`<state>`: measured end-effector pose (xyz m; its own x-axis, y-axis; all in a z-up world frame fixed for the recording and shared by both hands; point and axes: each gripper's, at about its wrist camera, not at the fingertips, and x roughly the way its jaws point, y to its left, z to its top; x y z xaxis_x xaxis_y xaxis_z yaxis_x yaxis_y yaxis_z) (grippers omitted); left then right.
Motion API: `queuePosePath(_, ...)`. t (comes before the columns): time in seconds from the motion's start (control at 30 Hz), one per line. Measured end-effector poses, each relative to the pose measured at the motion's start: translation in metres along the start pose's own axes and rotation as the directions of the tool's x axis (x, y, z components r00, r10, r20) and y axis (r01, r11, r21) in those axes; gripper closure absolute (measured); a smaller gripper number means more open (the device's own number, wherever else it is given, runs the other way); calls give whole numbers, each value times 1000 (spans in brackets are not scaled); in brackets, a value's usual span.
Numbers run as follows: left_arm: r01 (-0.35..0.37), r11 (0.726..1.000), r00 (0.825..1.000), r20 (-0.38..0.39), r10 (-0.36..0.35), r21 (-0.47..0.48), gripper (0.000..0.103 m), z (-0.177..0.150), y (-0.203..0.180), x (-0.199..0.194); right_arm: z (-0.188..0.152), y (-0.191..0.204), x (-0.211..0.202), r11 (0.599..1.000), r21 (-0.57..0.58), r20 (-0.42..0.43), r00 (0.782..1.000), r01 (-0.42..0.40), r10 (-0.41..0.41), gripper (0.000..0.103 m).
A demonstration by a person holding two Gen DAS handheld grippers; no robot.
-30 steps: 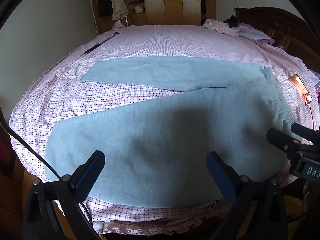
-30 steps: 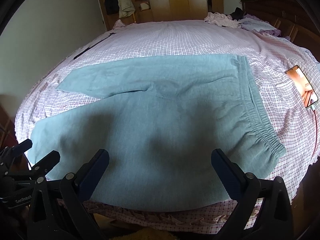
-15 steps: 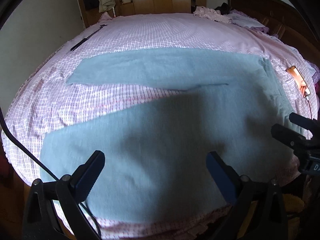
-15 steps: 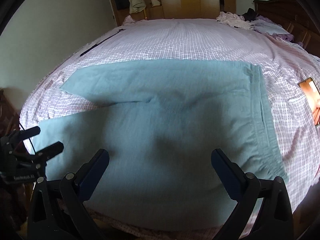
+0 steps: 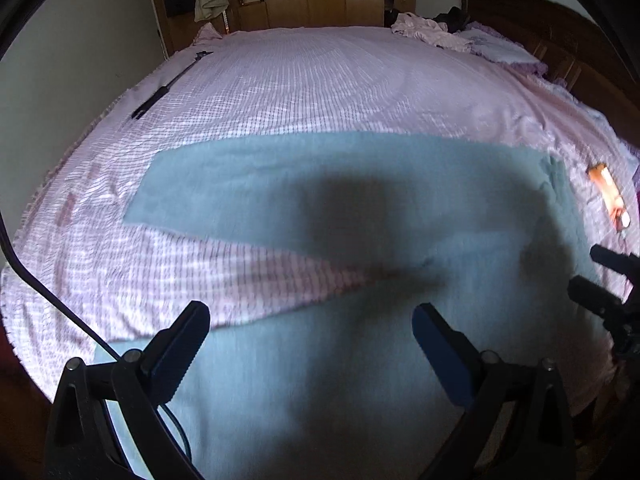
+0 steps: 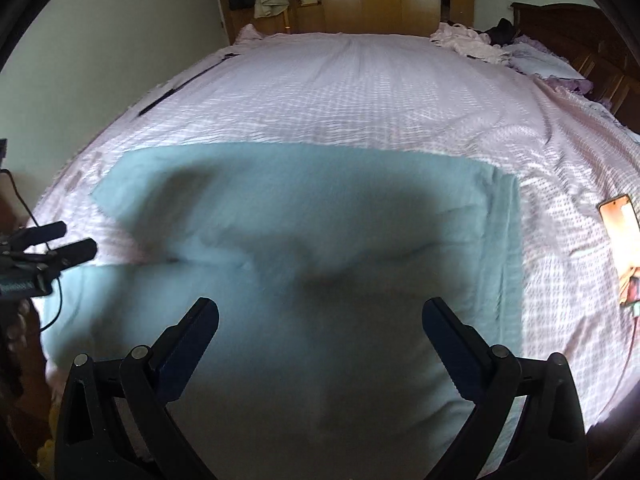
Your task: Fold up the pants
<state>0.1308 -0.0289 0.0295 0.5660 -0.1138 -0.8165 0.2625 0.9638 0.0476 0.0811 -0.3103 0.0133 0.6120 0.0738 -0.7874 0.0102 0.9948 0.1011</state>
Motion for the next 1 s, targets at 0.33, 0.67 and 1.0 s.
queuePosePath(0.33, 29, 1000, 999, -21, -29, -8, 0, 66, 1, 43, 51, -34, 46, 999, -9, -35, 999, 42, -42, 4)
queuePosePath(0.67, 21, 994, 997, -71, -14, 106, 0, 129, 5, 128, 100, -59, 111, 993, -65, -82, 991, 96, -101, 4)
queuePosePath(1.0, 124, 959, 985, -145, -89, 254, 0, 158, -1, 197, 117, -61, 170, 985, -169, -185, 983, -35, 3, 4)
